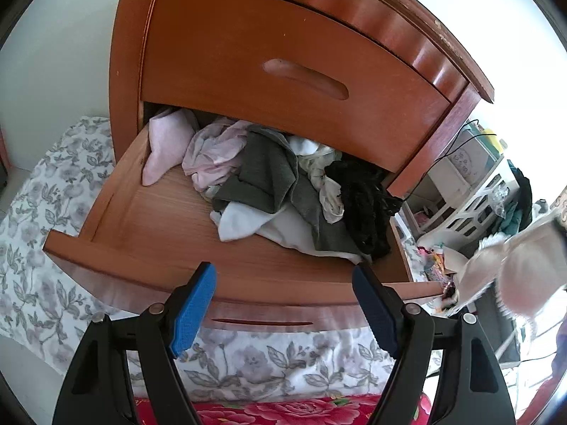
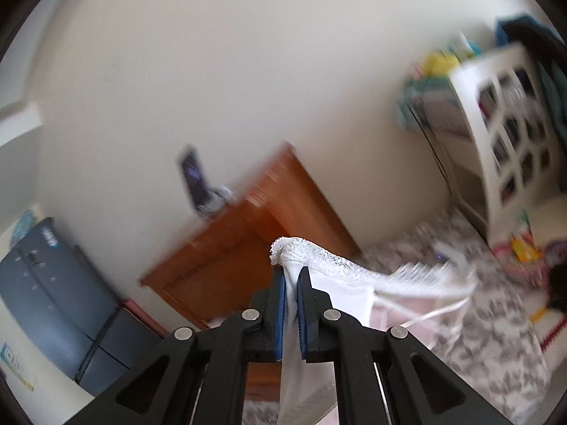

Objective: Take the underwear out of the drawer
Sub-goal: 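Carry the white bra out and drop it onto the bedspread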

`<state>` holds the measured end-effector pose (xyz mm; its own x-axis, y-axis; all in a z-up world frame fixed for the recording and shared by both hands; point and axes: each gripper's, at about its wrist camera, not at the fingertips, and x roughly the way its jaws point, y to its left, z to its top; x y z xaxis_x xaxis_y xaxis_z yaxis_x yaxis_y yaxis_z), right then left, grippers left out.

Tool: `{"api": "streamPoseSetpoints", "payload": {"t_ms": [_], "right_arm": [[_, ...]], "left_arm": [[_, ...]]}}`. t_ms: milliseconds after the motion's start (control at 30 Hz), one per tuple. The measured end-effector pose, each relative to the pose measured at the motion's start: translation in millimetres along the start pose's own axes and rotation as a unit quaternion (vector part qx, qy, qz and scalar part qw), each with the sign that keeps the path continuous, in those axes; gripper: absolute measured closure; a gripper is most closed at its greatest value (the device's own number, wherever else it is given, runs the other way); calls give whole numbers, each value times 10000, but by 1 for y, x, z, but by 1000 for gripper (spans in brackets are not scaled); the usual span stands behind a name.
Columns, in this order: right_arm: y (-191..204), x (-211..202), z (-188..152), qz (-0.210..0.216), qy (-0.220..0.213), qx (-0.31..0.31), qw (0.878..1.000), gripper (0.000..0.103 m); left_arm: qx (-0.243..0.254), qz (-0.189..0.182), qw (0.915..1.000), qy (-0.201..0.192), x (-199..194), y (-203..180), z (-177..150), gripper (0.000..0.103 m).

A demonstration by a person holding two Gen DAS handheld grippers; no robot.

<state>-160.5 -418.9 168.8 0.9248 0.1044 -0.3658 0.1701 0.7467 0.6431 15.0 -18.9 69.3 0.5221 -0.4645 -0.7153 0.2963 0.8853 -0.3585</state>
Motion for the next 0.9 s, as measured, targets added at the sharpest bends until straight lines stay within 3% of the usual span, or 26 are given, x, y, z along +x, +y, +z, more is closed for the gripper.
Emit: {"api": "streamPoseSetpoints", "payload": {"t_ms": [67, 200, 433, 700, 900], "right_arm": [[-19, 24, -10, -311, 316, 163, 9989, 96], [-46, 70, -33, -376, 798, 591, 9943, 96], [-87, 105, -60, -431, 974, 1074, 9885, 96], [-176, 140, -136, -1757, 1934, 1588, 9521, 93], [-210, 127, -153, -2438, 2096, 1521, 9346, 85]], "left_arm": [[86, 64, 9999, -49, 0, -2, -2, 23], [185, 136, 9997, -79, -2, -2, -4, 23], [239, 204, 9993, -192, -3, -3, -7, 23], [242, 202, 9993, -201, -6, -1, -8, 23], [290, 328, 9988, -237, -7, -1, -12, 23]]}}
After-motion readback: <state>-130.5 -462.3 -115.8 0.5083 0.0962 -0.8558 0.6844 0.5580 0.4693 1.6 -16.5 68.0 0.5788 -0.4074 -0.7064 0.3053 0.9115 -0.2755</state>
